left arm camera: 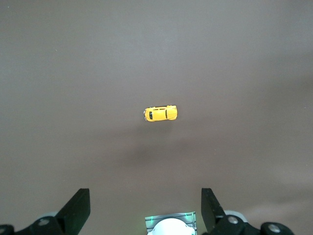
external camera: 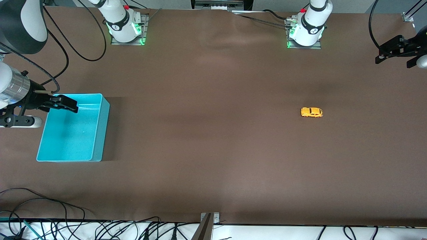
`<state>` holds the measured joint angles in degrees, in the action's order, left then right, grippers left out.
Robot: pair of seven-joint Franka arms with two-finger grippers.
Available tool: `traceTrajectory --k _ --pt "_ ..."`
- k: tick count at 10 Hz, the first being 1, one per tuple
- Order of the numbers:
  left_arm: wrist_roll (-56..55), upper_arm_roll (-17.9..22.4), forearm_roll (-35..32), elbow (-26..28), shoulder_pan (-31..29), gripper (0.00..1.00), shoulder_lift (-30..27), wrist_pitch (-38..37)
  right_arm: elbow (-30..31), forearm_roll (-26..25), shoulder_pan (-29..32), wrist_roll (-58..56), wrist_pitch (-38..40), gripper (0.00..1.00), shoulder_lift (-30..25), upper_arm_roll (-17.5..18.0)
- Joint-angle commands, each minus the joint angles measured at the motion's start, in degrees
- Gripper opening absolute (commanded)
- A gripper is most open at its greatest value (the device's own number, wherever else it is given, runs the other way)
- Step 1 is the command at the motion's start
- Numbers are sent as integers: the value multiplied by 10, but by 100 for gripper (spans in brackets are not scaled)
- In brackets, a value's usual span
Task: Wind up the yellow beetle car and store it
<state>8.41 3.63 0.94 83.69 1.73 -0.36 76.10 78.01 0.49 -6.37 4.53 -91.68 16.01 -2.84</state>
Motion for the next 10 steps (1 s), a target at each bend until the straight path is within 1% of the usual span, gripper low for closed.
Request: traceTrajectory --k 1,3,5,7,10 --pt "-4 1 11 -21 -3 100 10 -14 23 -10 -8 1 4 100 -19 -5" --pt "-4 1 11 -21 -3 100 9 -15 23 -3 -2 7 -4 100 -19 -8" --pt "-4 1 11 -21 -2 100 10 -15 23 10 -2 1 -17 100 -19 -19" --pt "-4 1 11 -21 -2 100 10 -14 23 3 -4 3 -16 100 -19 -16" --pt "-4 1 11 -21 -3 100 10 -15 22 4 -2 -7 -17 100 -14 -27"
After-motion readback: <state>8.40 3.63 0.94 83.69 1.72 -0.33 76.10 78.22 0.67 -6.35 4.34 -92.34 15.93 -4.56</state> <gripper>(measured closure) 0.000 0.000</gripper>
